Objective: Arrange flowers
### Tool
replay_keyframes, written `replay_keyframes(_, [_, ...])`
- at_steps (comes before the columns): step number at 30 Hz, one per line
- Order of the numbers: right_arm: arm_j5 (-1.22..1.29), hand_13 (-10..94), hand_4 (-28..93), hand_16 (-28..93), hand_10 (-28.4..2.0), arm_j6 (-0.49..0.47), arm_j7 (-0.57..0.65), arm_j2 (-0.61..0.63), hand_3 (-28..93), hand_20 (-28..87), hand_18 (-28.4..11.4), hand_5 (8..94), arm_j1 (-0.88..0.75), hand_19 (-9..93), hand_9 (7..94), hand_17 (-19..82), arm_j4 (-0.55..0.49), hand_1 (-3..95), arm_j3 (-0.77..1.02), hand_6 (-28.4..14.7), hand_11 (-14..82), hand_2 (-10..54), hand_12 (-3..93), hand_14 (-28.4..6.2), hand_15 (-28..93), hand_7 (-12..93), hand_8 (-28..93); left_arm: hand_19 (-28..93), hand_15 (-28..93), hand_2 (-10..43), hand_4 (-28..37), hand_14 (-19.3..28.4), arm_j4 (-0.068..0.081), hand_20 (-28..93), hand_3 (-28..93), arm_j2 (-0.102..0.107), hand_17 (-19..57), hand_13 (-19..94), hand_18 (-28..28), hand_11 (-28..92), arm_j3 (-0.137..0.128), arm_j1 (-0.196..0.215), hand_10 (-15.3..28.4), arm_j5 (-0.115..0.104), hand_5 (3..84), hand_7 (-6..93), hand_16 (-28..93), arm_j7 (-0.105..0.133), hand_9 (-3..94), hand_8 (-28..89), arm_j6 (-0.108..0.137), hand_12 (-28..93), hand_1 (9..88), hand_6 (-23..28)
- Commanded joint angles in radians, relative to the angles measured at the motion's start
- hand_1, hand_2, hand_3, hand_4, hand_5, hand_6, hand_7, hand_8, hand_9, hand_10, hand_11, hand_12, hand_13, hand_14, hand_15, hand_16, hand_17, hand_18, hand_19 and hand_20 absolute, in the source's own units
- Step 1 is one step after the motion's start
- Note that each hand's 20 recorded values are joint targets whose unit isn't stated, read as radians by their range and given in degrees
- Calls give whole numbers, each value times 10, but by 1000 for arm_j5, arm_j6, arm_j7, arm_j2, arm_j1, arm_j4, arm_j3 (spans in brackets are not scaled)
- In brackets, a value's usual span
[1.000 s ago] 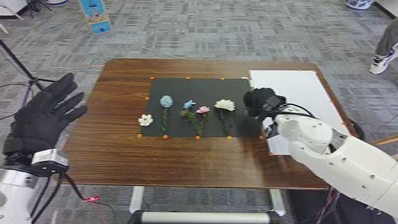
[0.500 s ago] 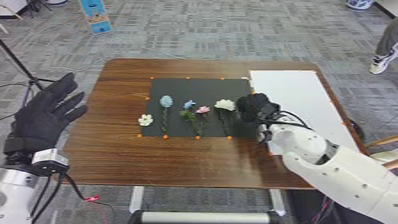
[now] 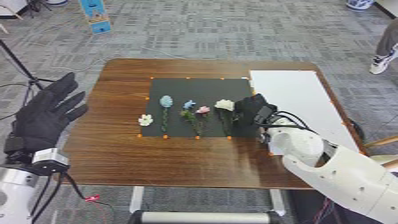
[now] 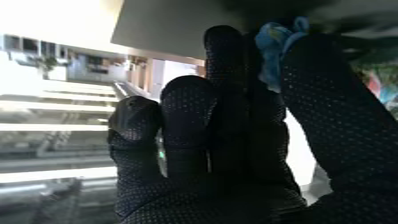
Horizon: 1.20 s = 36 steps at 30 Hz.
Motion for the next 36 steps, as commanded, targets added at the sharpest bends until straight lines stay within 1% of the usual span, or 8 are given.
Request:
replay_keyframes(1, [-33, 571, -283, 353, -87, -35, 6, 33, 849, 605, -190, 550, 13, 863, 613, 311, -11, 369, -3, 28, 351, -95, 259, -78, 794, 408, -126, 368, 109, -80, -283, 133, -3, 84, 663, 0, -115, 143, 189, 114, -4, 8, 85, -4, 241, 159, 45, -4, 188, -91, -10, 180, 226, 15])
replay_keyframes(20, [45, 474, -283, 296, -127, -65, 4, 89, 746, 608, -209, 352, -193, 824, 398, 255, -177, 331, 293, -52, 265, -95, 238, -110, 777, 252, -112, 369, 111, -79, -283, 134, -4, 85, 659, -2, -114, 146, 190, 120, -5, -1, 88, -1, 242, 163, 44, 4, 190, -97, -2, 174, 229, 14])
replay_keyframes(22, [164, 430, -283, 260, -133, 36, 11, 92, 770, 591, -209, 340, -301, 788, 377, 233, -206, 278, 420, -59, 241, -95, 242, -116, 742, 231, -96, 369, 112, -79, -283, 134, 0, 85, 662, 1, -114, 146, 190, 120, -1, -9, 87, -1, 242, 165, 44, -1, 189, -96, -3, 174, 227, 14])
replay_keyframes(25, [419, 334, -283, 193, -138, 160, -222, 43, 813, 498, -211, 336, -488, 630, 363, 164, -183, 172, 670, -61, 220, -71, 246, -120, 582, 219, -90, 369, 112, -81, -283, 133, -4, 85, 665, -10, -113, 147, 190, 119, -5, 4, 87, -1, 243, 167, 44, -2, 191, -97, 5, 173, 226, 13])
replay_keyframes(27, [729, 275, -282, 193, -138, 112, -455, 13, 813, 432, -214, 337, -569, 563, 358, 123, -152, 129, 800, -57, 198, 18, 253, -127, 475, 212, -89, 368, 110, -82, -283, 132, -3, 85, 670, -16, -112, 147, 190, 118, 0, 2, 87, 1, 242, 167, 44, -5, 191, -98, 10, 173, 224, 12])
replay_keyframes(30, [1200, 193, -259, 220, -131, 71, -523, -29, 846, 336, -206, 340, -673, 475, 332, 60, -182, 114, 906, -44, 144, 103, 261, -124, 327, 185, -86, 367, 106, -82, -283, 128, 1, 86, 674, -12, -115, 142, 189, 115, 13, -6, 85, 6, 239, 167, 45, 14, 187, -96, 25, 174, 221, 13])
replay_keyframes(33, [1487, 194, -231, 243, -133, -22, -585, -82, 859, 286, -208, 332, -763, 430, 329, 52, -201, 137, 1011, -39, 104, 43, 246, -121, 270, 141, -82, 368, 109, -83, -283, 128, -2, 87, 675, -19, -112, 145, 188, 114, 32, -11, 84, 8, 242, 168, 47, 48, 187, -95, 78, 176, 230, 15])
replay_keyframes(36, [1643, 206, -243, 258, -125, -73, -618, -123, 832, 238, -207, 331, -844, 372, 333, 44, -228, 126, 1093, -44, 62, -12, 227, -118, 210, 84, -76, 378, 122, -91, -283, 133, 3, 87, 681, -24, -98, 151, 182, 131, 44, -26, 88, 12, 251, 169, 41, 39, 192, -98, 72, 173, 238, 21])
